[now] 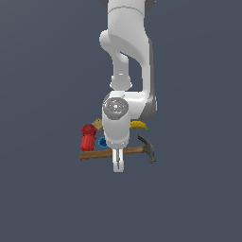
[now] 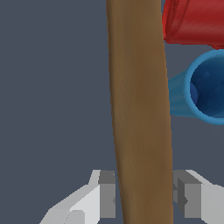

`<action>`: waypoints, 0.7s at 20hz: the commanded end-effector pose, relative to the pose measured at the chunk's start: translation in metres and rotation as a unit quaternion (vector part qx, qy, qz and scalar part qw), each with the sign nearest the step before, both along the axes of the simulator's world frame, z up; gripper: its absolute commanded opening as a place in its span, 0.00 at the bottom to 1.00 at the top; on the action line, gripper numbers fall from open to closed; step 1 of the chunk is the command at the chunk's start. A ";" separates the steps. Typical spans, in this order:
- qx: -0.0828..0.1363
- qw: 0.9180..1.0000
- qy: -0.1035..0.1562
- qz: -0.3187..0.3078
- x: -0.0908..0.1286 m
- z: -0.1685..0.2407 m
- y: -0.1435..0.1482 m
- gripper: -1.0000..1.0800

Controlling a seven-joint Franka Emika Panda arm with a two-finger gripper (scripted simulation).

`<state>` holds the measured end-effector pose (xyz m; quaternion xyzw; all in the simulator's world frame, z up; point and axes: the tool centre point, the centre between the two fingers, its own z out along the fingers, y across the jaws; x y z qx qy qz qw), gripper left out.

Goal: Pick up a designated object from a clutter of objects.

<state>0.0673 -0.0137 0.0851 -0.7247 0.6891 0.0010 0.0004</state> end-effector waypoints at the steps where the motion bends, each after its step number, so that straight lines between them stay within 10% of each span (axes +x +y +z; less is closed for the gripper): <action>1: 0.001 1.000 -0.002 0.000 -0.013 0.018 -0.016 0.00; 14: 0.002 1.000 -0.002 -0.001 -0.091 0.107 -0.103 0.00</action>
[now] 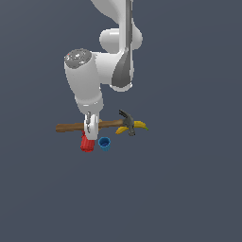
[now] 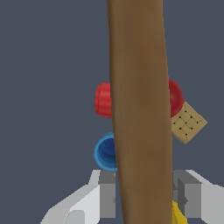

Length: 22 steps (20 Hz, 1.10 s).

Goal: Pick up a designated object from a clutter of objects.

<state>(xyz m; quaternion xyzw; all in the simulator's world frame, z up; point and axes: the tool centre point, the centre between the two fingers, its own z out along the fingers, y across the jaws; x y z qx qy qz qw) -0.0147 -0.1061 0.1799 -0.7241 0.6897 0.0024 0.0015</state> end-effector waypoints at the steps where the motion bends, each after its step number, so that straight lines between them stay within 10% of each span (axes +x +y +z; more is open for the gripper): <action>1: 0.001 1.000 -0.002 0.000 -0.015 0.020 -0.018 0.00; 22: -0.002 1.000 -0.001 -0.001 -0.125 0.159 -0.153 0.00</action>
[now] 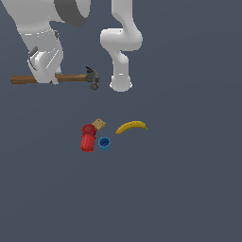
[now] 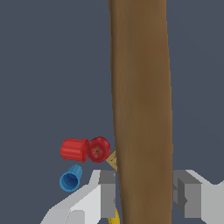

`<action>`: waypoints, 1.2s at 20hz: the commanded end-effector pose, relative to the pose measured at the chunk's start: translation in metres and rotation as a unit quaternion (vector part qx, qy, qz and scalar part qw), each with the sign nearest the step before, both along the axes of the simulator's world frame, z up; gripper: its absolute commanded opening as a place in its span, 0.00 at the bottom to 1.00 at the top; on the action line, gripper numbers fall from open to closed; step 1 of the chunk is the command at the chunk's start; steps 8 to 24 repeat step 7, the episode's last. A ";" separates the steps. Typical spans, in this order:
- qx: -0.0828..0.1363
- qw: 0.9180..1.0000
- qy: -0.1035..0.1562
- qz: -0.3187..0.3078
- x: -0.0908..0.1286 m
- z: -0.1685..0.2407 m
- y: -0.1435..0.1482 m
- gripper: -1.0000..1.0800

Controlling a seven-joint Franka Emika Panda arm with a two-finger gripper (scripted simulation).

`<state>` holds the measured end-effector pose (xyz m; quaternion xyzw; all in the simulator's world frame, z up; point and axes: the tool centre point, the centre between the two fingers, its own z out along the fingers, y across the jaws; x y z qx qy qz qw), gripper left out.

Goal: Pick up a designated object from a clutter of objects.

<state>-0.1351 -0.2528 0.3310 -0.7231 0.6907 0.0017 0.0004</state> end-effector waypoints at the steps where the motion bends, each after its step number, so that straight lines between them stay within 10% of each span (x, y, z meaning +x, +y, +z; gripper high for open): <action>1: -0.001 1.000 -0.001 0.001 -0.007 0.011 -0.009 0.00; 24: -0.001 1.000 -0.001 0.001 -0.012 0.020 -0.018 0.00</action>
